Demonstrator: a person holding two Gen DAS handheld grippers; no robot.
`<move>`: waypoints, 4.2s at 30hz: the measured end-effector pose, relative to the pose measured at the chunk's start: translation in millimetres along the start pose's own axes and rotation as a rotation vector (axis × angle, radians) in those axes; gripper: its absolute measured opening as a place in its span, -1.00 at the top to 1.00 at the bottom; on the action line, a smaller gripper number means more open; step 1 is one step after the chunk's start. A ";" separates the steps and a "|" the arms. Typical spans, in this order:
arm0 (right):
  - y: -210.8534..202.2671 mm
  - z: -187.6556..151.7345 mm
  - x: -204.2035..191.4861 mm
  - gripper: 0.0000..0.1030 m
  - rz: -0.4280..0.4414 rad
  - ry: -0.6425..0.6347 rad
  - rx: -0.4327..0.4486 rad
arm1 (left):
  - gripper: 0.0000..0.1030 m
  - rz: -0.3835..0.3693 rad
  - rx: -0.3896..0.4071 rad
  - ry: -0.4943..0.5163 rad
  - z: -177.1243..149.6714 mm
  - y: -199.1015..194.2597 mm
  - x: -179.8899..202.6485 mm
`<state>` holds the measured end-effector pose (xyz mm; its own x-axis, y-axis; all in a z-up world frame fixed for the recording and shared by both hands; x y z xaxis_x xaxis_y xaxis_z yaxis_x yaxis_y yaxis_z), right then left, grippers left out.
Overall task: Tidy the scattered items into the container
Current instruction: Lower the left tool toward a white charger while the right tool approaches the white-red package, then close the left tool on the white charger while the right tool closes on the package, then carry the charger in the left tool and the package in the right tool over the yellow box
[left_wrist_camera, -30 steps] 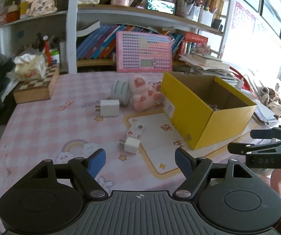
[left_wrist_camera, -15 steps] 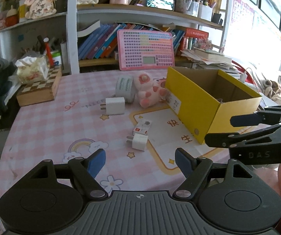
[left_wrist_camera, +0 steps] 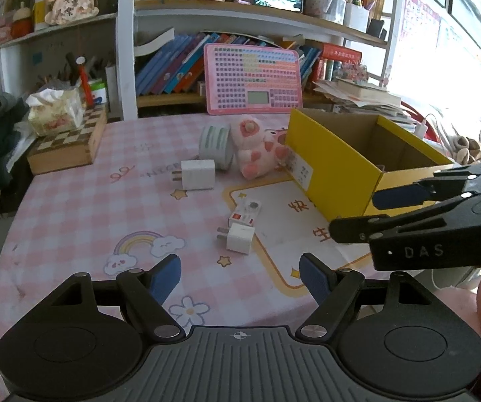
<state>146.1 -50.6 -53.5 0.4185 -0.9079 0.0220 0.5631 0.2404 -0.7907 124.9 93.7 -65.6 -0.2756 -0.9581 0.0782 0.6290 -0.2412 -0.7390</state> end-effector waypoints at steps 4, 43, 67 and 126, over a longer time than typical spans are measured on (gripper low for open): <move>9.7 13.3 -0.3 -0.14 0.030 -0.019 -0.006 | -0.54 0.006 -0.007 -0.001 4.8 6.8 0.8; 109.2 89.2 29.9 -0.09 0.136 -0.065 -0.203 | -0.40 0.046 -0.078 -0.125 39.0 109.5 4.2; 150.7 91.3 19.6 -0.09 0.205 -0.043 -0.333 | 0.15 0.137 -0.124 -0.160 30.1 132.4 -11.7; 62.6 87.8 -6.6 0.45 0.186 -0.084 -0.138 | 0.15 0.097 0.085 -0.074 48.4 0.4 -37.5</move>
<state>241.1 0.6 -49.4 0.5670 -0.8193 -0.0851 0.3710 0.3462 -0.8617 170.7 122.1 -36.4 -0.1581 -0.9856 0.0599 0.7100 -0.1556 -0.6868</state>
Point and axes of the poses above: each gripper's, at about its wrist camera, not at the fingertips, and y roughly the way its jaws point, x to its right, z to its top, the point moved 5 cm from there along y, roughly the way its jaws point, and after that the axes turned 9 degrees about -x, right-handed, at the moved point
